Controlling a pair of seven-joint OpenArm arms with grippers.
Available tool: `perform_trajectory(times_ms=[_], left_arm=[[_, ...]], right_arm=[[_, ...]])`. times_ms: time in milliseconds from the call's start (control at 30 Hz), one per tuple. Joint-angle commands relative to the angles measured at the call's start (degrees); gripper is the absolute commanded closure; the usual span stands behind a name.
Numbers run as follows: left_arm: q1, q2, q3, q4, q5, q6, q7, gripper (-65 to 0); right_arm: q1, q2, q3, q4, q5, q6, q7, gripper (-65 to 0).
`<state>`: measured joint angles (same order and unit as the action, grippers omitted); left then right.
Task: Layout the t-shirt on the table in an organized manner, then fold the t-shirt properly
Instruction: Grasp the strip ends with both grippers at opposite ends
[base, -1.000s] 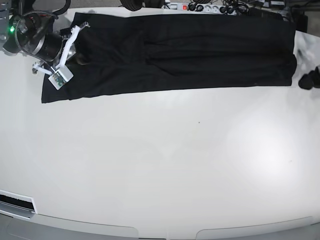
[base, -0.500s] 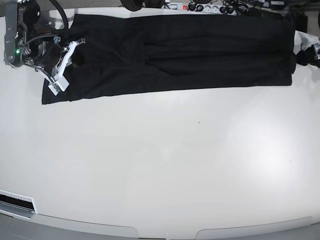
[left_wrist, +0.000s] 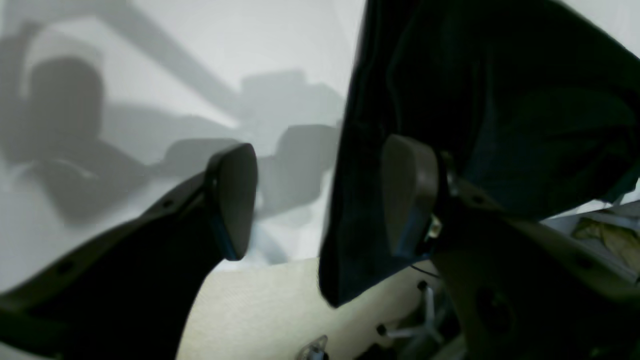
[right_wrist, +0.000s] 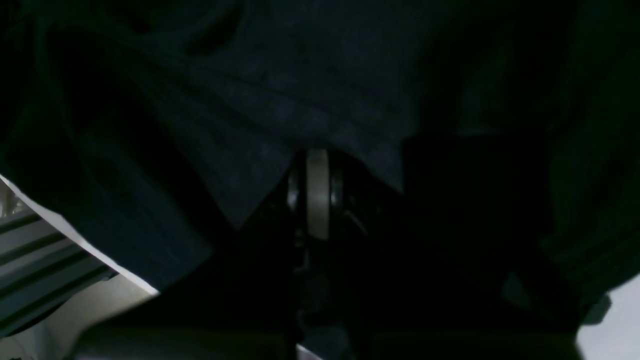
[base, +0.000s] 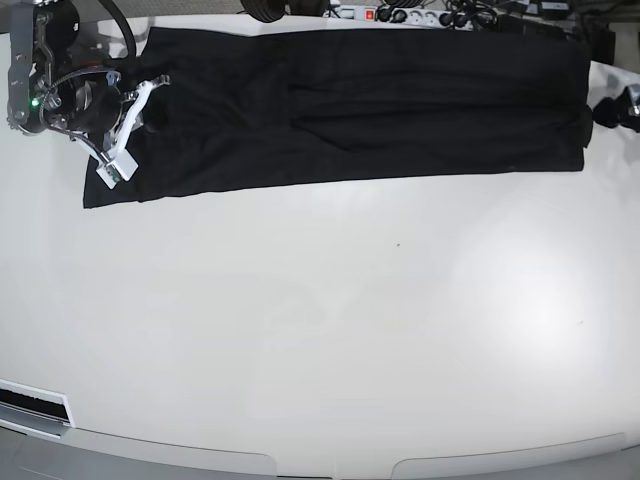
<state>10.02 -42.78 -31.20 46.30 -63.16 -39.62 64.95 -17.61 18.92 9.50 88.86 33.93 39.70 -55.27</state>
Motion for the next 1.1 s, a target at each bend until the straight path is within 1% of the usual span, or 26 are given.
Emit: perform_trajectory(times_ms=[0, 200, 267, 333, 433, 533, 633, 667, 700, 733, 800, 833, 867, 967, 1067], left_arm=[[0.0, -1.7, -0.3, 0.6, -0.5, -0.4, -0.2, -40.1], [0.0, -0.2, 0.4, 0.6, -0.5, -0.4, 0.9, -40.1], [0.0, -0.1, 3.2, 0.6, -0.5, -0.4, 0.9, -40.1], [-0.1, -0.1, 7.6, 0.6, -0.8, -0.4, 0.8, -40.1], [-0.1, -0.2, 13.6, 0.7, -2.8, -0.4, -0.3, -40.1], [-0.1, 0.0, 17.2, 0.7, -4.8, -0.4, -0.6, -40.1], [-0.1, -0.1, 18.5, 0.7, -4.8, -0.4, 0.0, -39.9], [-0.1, -0.1, 18.5, 0.7, -4.8, -0.4, 0.2, -38.5], [-0.1, -0.2, 18.4, 0.7, -4.8, -0.4, 0.3, -34.3], [-0.1, -0.4, 18.4, 0.7, -4.8, -0.4, 0.4, -26.7], [-0.4, -1.0, 18.4, 0.7, -4.9, -0.4, 0.5, -8.4], [-0.6, -1.3, 18.3, 0.7, -4.9, -0.4, 0.4, -1.7], [-0.6, -1.6, 18.1, 0.8, -4.8, -0.4, 0.2, 0.0], [-0.7, -2.5, 16.3, 1.6, -4.8, -0.4, -0.6, 0.0], [-0.7, -3.3, 12.3, 3.4, -4.8, -0.4, -0.7, 0.0]], right_arm=[[0.5, 0.8, 0.2, 0.7, 0.7, 0.3, 0.6, 0.0], [0.5, 0.8, 0.2, 0.7, 0.7, 0.3, 0.6, 0.0], [0.6, 0.8, 0.2, 0.7, 0.7, 0.3, 0.6, 0.0], [0.9, 0.8, 0.2, 0.7, 0.7, 0.3, 0.6, 0.0], [1.1, 0.8, 0.2, 0.7, 0.7, 0.3, 0.6, 0.0], [1.1, 0.8, 0.2, 0.7, 0.7, 0.3, 0.6, 0.0], [1.1, 0.8, 0.2, 0.7, 0.7, 0.3, 0.6, 0.0], [1.1, 0.8, 0.2, 0.7, 0.7, 0.3, 0.6, 0.0], [1.1, 0.8, 0.2, 0.7, 0.7, 0.3, 0.6, 0.0], [1.1, 0.8, 0.2, 0.7, 0.7, 0.3, 0.6, 0.0], [1.1, 0.8, 0.2, 0.7, 0.7, 0.3, 0.6, 0.0], [1.1, 0.8, 0.2, 0.7, 0.7, 0.3, 0.6, 0.0], [1.1, 0.8, 0.2, 0.7, 0.7, 0.3, 0.6, 0.0], [1.1, 0.8, 0.2, 0.7, 0.7, 0.3, 0.6, 0.0], [1.2, 0.8, 0.3, 0.8, 0.7, 0.3, 0.6, 0.0]])
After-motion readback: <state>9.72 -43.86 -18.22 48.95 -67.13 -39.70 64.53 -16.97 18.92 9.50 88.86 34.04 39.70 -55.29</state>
